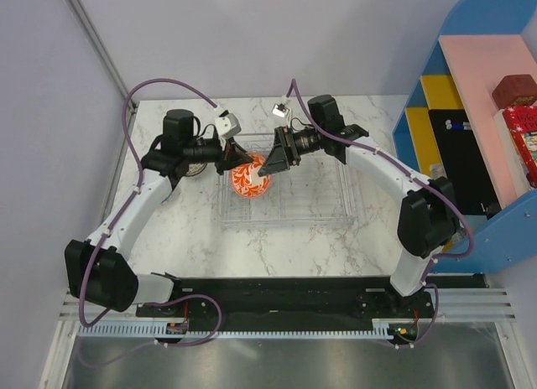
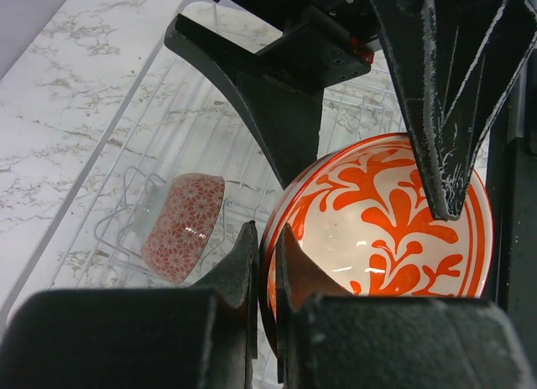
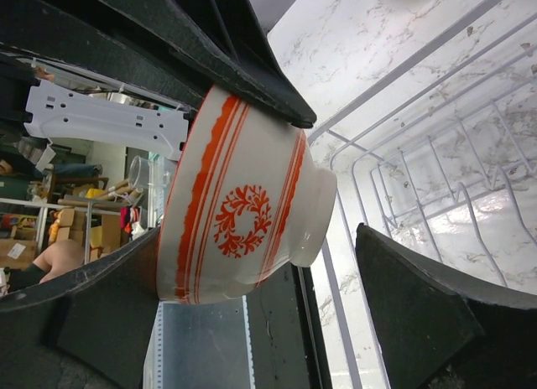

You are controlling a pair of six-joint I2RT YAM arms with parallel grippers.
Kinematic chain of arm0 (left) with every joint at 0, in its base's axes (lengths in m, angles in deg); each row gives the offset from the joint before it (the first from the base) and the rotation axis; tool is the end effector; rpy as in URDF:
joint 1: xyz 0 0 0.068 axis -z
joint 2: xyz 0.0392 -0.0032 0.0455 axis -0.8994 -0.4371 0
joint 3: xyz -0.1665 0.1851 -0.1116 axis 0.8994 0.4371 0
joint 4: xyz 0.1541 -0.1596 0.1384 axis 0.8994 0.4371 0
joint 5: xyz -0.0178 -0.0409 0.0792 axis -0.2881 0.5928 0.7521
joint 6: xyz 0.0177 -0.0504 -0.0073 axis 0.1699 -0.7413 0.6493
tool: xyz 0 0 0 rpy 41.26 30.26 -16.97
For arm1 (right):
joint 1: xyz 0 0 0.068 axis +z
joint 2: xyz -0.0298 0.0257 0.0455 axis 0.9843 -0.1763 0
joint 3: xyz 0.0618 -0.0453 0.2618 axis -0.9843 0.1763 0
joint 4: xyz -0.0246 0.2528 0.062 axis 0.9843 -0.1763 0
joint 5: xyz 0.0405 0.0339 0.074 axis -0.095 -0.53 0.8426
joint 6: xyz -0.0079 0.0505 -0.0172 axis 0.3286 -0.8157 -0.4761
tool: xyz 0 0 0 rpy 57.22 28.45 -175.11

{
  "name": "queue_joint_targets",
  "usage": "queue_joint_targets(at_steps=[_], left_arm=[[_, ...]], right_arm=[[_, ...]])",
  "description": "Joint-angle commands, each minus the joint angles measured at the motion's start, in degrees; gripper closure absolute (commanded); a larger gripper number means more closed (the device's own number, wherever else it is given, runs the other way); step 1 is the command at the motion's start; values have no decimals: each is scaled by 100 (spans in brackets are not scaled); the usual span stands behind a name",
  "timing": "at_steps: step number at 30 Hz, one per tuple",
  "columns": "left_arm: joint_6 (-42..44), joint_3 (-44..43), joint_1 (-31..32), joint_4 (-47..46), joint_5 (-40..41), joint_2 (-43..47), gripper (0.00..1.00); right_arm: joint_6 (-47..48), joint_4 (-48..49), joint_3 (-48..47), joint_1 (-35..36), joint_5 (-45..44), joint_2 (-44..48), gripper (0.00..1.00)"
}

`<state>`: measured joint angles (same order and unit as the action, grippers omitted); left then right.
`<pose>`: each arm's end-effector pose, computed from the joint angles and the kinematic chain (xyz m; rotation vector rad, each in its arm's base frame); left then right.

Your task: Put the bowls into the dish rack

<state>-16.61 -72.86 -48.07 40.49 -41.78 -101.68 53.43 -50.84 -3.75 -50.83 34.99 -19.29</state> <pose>0.2763 -0.1084 0.3447 1.1460 1.5849 -0.8348 0.3361 0.2226 0.3158 -0.8551 2.0771 1.6617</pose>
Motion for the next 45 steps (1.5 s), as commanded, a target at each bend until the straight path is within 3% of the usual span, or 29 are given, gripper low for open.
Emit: queue_joint_targets(at_steps=[1, 7, 13, 15, 16, 18, 19, 22, 23, 26, 27, 29, 30, 32, 37, 45], left_arm=[[-244, -32, 60, -409, -268, 301, 98], [-226, 3, 69, -409, -268, 266, 98], [-208, 55, 86, -453, -250, 248, 98], [-208, 56, 86, -470, -242, 248, 98], [-200, 56, 86, -479, -224, 248, 98], [-208, 47, 104, -488, -224, 240, 98], [-208, 47, 104, -479, -207, 240, 98], [-209, 47, 113, -479, -180, 240, 98], [-226, 47, 113, -479, -171, 231, 98], [-217, 64, 113, -470, -145, 248, 82], [-226, 73, 113, -470, -136, 257, 66], [-209, 64, 104, -418, -49, 257, 47], [-174, 47, 104, -383, 4, 257, 31], [-69, 29, 69, -233, 92, 275, 17], [64, 143, -185, -13, 128, 380, 8], [-103, 617, -1836, 206, -496, 547, 7]], right_arm=[[28, 220, -67, -19, 105, -176, 2], [10, 246, -49, -19, 394, -150, 9], [-34, 334, -5, -19, 719, -97, 29], [-60, 378, 12, -19, 755, -97, 41], [-78, 404, 21, -19, 807, -97, 54], [-122, 466, 39, -19, 852, -114, 67], [-130, 474, 47, -19, 852, -114, 81], [-148, 501, 56, -19, 817, -97, 100], [-139, 518, 74, -19, 756, -79, 100], [-139, 510, 118, -10, 598, -44, 100], [-113, 518, 144, -27, 562, -18, 100], [-87, 492, 179, -27, 361, 26, 100], [-69, 492, 197, -36, 333, 44, 100], [-52, 483, 240, -62, 176, 87, 100], [176, 274, 258, -150, -123, 176, 100], [1555, -1167, -391, -159, -1343, 202, 100]])
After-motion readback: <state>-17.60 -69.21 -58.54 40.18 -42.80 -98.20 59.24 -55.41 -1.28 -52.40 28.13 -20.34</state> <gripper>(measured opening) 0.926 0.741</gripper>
